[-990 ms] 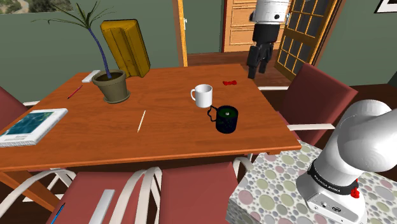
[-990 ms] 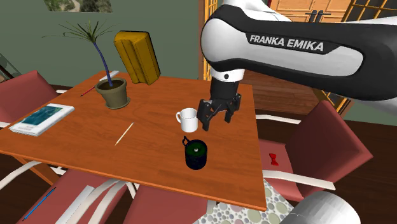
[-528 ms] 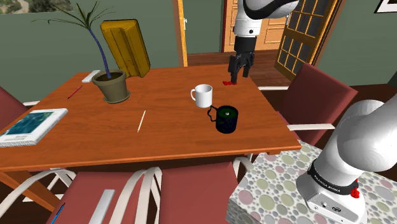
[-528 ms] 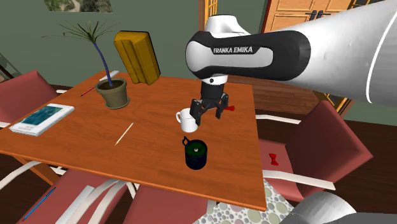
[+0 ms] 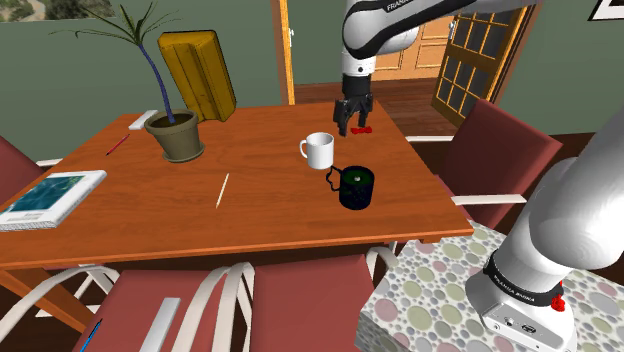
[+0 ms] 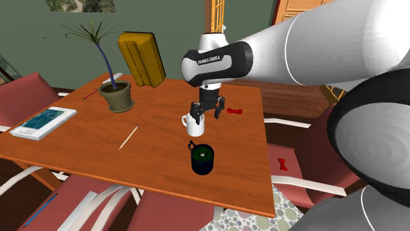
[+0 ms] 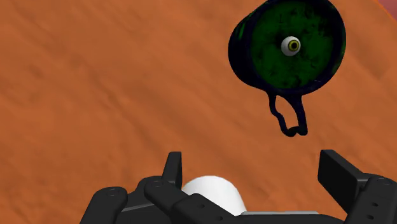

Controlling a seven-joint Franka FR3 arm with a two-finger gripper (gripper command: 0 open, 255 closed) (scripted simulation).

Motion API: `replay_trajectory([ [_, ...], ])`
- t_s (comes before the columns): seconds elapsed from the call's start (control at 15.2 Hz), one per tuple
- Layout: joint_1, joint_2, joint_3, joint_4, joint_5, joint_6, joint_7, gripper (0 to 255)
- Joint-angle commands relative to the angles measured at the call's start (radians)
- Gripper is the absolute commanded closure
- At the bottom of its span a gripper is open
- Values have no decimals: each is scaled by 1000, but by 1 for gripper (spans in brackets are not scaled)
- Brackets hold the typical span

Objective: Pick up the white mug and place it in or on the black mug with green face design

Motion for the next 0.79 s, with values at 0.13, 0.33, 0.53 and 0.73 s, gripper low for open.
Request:
replay_trajectory([
  [0.13,-12,150,-13,113,-5,39,-4,0],
  [0.33,-20,263,-20,205,-5,61,-1,0],
  [0.53,-29,378,-26,310,-4,73,2,0],
  [0.73,-40,496,-32,428,-2,73,5,0],
])
